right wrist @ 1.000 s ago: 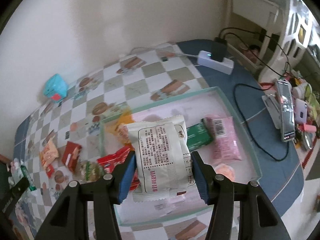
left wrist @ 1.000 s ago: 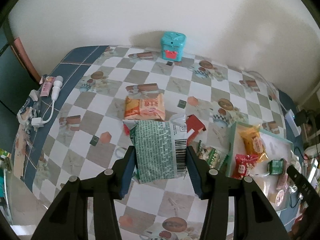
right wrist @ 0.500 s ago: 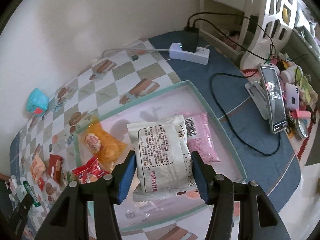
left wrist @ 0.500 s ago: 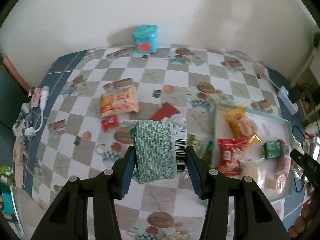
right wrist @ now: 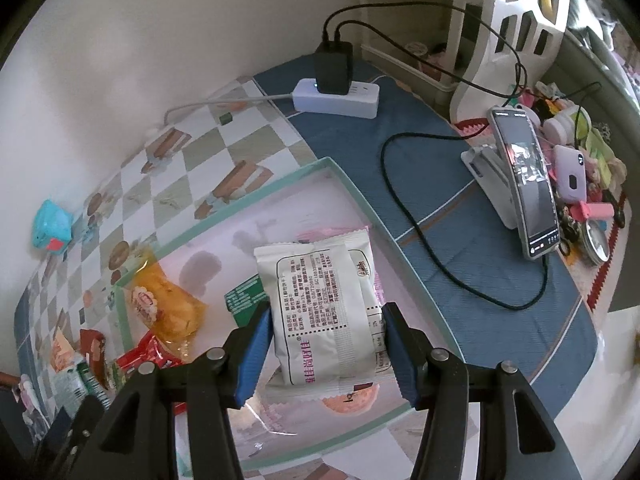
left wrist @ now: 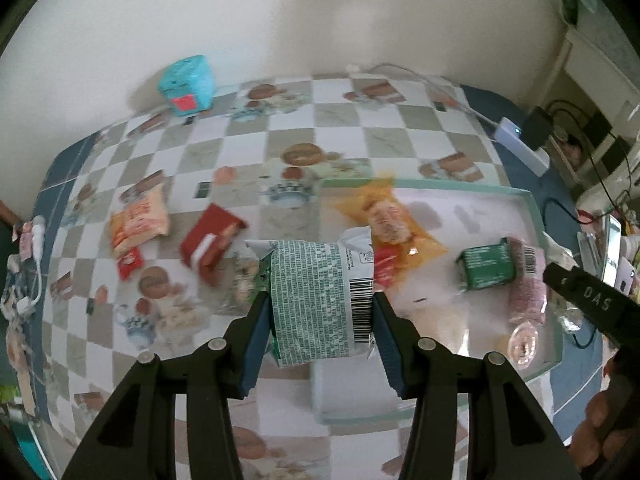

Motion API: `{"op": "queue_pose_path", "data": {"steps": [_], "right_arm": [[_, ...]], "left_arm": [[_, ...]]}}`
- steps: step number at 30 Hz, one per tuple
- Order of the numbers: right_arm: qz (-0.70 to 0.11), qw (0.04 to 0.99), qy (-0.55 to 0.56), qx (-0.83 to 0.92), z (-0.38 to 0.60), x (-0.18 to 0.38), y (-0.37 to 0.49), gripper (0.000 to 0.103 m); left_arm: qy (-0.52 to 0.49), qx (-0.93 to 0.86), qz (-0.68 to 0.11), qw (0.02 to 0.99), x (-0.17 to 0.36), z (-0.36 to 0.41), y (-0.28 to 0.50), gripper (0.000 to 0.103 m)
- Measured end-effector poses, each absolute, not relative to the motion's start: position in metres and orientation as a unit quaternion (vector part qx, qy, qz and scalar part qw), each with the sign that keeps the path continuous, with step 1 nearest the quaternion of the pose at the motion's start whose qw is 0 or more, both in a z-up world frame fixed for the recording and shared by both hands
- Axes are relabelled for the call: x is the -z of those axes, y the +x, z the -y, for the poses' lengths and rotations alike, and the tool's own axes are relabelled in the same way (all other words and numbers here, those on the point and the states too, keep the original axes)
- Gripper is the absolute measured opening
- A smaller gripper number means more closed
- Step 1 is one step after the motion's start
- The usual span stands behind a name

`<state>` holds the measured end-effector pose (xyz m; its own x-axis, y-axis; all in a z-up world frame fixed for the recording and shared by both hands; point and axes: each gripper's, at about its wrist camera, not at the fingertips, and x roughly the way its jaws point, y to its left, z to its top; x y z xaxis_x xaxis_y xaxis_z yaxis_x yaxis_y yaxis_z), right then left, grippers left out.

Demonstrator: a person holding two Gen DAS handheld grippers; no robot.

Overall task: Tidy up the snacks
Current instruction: 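Carry the white bag and mint-green pack over the white tray, then open both grippers to release the packs into the white tray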

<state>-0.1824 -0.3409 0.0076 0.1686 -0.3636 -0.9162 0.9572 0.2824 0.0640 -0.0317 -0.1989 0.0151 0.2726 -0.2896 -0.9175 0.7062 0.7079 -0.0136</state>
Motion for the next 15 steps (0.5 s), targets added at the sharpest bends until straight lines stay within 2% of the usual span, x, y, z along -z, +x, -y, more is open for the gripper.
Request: {"op": "queue_pose_path", "data": {"steps": [15], "right_arm": [[-0.429, 0.672, 0.354, 0.489, 0.346, 0.001, -0.182, 0.058]], "left_arm": [[0.223, 0.360, -0.493, 0.760, -0.008, 0.248, -0.046, 0.052]]}}
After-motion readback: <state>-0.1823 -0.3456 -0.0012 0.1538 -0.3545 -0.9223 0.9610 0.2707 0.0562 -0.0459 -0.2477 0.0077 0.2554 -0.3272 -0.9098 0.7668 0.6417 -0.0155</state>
